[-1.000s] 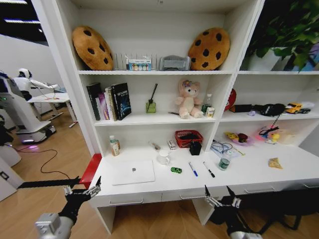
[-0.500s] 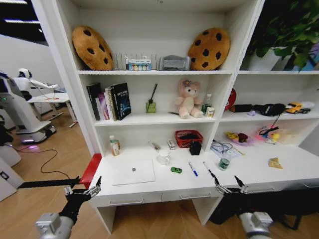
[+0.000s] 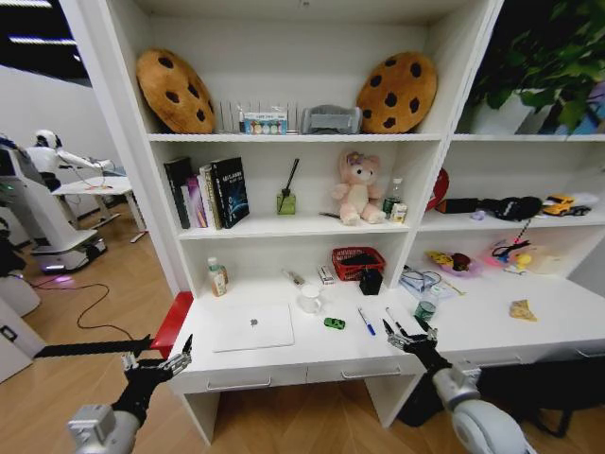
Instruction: Organize the objects on the table.
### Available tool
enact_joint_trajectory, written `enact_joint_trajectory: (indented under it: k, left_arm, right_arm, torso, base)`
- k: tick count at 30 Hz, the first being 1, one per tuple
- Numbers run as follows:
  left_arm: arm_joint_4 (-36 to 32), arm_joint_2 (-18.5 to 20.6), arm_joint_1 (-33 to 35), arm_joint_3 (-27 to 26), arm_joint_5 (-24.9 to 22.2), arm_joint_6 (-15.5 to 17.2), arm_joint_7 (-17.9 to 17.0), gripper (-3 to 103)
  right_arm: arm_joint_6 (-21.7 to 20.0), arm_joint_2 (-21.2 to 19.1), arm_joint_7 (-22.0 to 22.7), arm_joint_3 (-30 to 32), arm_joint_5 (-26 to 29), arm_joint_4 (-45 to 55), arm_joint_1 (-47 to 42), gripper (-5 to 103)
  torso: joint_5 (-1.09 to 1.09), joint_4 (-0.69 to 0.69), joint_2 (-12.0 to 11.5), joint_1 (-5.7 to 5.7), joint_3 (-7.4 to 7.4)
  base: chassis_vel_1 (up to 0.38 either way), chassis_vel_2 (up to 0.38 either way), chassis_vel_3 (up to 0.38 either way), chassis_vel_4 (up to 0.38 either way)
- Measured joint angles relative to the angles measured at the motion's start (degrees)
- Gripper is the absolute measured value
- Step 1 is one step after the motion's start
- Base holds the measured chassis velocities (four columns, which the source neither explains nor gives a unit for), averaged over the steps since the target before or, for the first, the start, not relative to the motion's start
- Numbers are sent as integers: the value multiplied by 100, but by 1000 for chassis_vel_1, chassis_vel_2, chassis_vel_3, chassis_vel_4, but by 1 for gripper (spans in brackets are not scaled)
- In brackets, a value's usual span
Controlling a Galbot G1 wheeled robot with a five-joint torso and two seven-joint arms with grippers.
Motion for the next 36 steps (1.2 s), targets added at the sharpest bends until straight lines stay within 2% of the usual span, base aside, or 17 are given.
enact_joint_trajectory:
  k: [4, 9, 12, 13, 14, 17, 18, 21, 26, 29, 36]
  left_arm:
    - [0, 0, 0, 0, 0, 0, 0, 100]
    - [1, 1, 0, 0, 0, -1, 1, 100]
    - [1, 1, 0, 0, 0, -1, 1, 100]
    - [1, 1, 0, 0, 0, -1, 1, 100]
    - [1, 1, 0, 0, 0, -1, 1, 100]
    - [1, 1, 0, 0, 0, -1, 1, 100]
    - [1, 1, 0, 0, 0, -1, 1, 100]
    - [1, 1, 0, 0, 0, -2, 1, 100]
    - [1, 1, 0, 1, -1, -2, 1, 100]
    - [1, 1, 0, 1, -1, -2, 1, 100]
    - [1, 1, 0, 1, -1, -1, 1, 100]
  right_arm:
    - [-26, -107, 199, -277, -118, -133, 186, 100]
    - [34, -211, 52, -623, 42, -294, 518, 100]
    - [-40, -412, -495, -968, 187, -577, 931, 100]
    - [-59, -520, -814, -1128, 251, -746, 1119, 100]
    - [-59, -520, -814, -1128, 251, -746, 1119, 100]
    - [-101, -712, -1445, -1400, 418, -1102, 1409, 100]
    - [-101, -712, -1445, -1400, 418, -1102, 1409, 100]
    - [21, -757, -1986, -1574, 276, -1645, 1722, 100]
    - [38, -794, -2418, -1761, 270, -1927, 1989, 100]
    - [51, -827, -2994, -2117, 272, -2334, 2518, 100]
    - [227, -806, -3757, -2636, 101, -3164, 3220, 100]
  torso:
    - [-1, -1, 0, 0, 0]
    - [0, 1, -2, 7, 2]
    - [0, 1, -2, 4, 1]
    - [-1, 2, -1, 0, 0]
    - [-1, 2, -1, 0, 0]
    - [-1, 0, 1, -2, 0]
    - [-1, 0, 1, -2, 0]
    - [1, -1, 1, -1, 0]
    - [0, -1, 0, 0, 0]
    - [-1, 2, 0, 1, 0]
    - [0, -1, 0, 1, 1]
  base:
    - [-98, 95, 101, -95]
    - [-70, 84, 94, -74]
    - [0, 0, 0, 0]
    - [0, 0, 0, 0]
    - [0, 0, 0, 0]
    - [0, 0, 0, 0]
    - [0, 0, 0, 0]
    - [0, 0, 0, 0]
    - [0, 0, 0, 0]
    - [0, 0, 0, 0]
    - [0, 0, 0, 0]
